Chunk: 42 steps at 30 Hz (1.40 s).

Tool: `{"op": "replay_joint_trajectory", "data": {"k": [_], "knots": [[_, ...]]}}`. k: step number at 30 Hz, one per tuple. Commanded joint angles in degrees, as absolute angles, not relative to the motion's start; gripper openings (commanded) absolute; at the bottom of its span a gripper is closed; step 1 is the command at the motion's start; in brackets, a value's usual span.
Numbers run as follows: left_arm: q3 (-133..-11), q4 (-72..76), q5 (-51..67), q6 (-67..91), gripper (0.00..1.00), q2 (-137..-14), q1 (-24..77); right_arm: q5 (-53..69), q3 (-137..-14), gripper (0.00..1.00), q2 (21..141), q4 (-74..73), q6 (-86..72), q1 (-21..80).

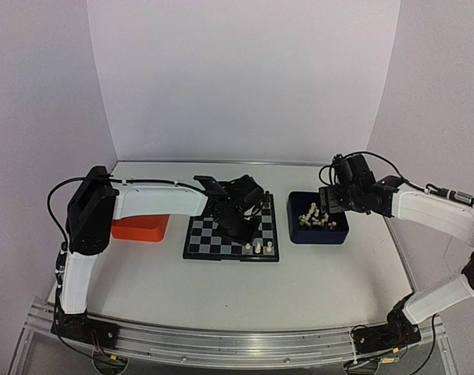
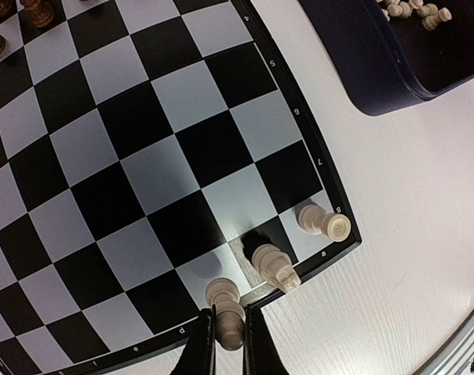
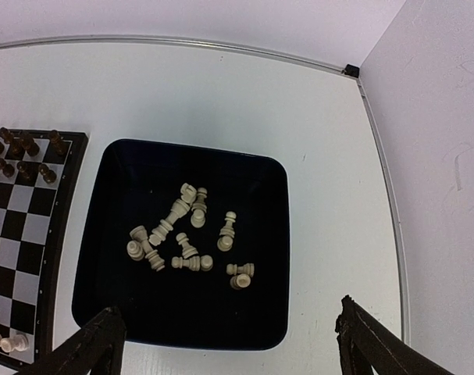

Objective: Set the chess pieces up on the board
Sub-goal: Place the chess piece on the chessboard.

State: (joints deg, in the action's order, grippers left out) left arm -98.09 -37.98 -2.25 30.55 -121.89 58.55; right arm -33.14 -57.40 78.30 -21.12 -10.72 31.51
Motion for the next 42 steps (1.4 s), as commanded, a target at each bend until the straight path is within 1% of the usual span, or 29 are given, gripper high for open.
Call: {"op": "replay_joint_trajectory", "data": {"k": [1,42], "knots": [[-101.5,-39.1,-4.3,31.2,0.00,-122.7,58.8,-34.9,-57.1,0.90,76.3,-21.4,-10.8,31.2],[-104.0,-41.2,-2.5,30.8,0.00,-126.4,58.9,-37.9,-56.3,0.90,76.3,-21.4,-10.3,31.1]]}}
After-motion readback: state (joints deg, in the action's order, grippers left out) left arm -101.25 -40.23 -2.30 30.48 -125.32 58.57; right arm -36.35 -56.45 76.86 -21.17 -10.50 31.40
